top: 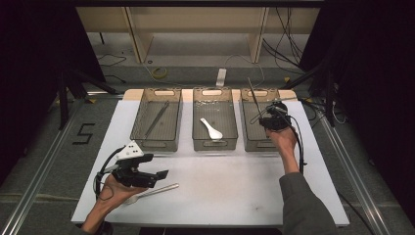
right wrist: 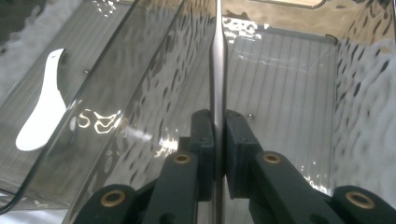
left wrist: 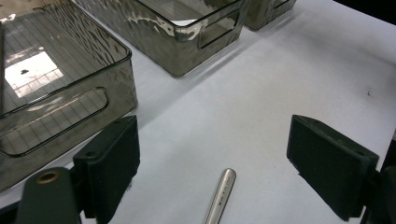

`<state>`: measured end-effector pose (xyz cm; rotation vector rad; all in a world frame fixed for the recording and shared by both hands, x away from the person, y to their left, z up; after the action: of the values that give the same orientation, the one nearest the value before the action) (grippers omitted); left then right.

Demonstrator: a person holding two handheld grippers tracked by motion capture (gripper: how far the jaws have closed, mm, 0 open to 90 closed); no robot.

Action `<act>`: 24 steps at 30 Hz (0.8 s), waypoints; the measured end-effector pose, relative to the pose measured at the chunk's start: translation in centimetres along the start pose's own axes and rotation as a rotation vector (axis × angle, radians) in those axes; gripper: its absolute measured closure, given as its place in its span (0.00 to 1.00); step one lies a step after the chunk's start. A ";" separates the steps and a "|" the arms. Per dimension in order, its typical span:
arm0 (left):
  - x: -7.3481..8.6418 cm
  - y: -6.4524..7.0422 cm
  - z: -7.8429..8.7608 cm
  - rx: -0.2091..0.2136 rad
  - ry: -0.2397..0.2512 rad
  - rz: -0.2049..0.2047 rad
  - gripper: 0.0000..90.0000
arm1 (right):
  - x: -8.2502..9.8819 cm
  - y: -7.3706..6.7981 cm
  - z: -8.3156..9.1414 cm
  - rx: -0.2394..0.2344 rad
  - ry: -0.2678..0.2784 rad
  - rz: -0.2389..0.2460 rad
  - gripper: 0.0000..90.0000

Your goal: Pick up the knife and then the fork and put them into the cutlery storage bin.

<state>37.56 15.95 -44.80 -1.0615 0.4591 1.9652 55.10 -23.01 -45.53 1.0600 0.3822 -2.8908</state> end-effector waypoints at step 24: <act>0.5 -0.2 -0.5 0.000 -0.067 -0.003 0.20 | 1.1 -2.5 4.4 -0.170 0.066 0.086 0.48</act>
<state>37.83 16.02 -45.46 -0.9925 0.4210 1.9919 51.15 -21.63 -42.47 1.1168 0.5597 -2.6974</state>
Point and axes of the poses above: each handheld gripper's, and its own axes: z roughly backward along the jaws, x roughly out of its underside, y roughly to its right, the point moved 6 cm from there along -z, roughly forward along the jaws, and after that the axes turned 14 degrees about -z, right-handed, at the moved point
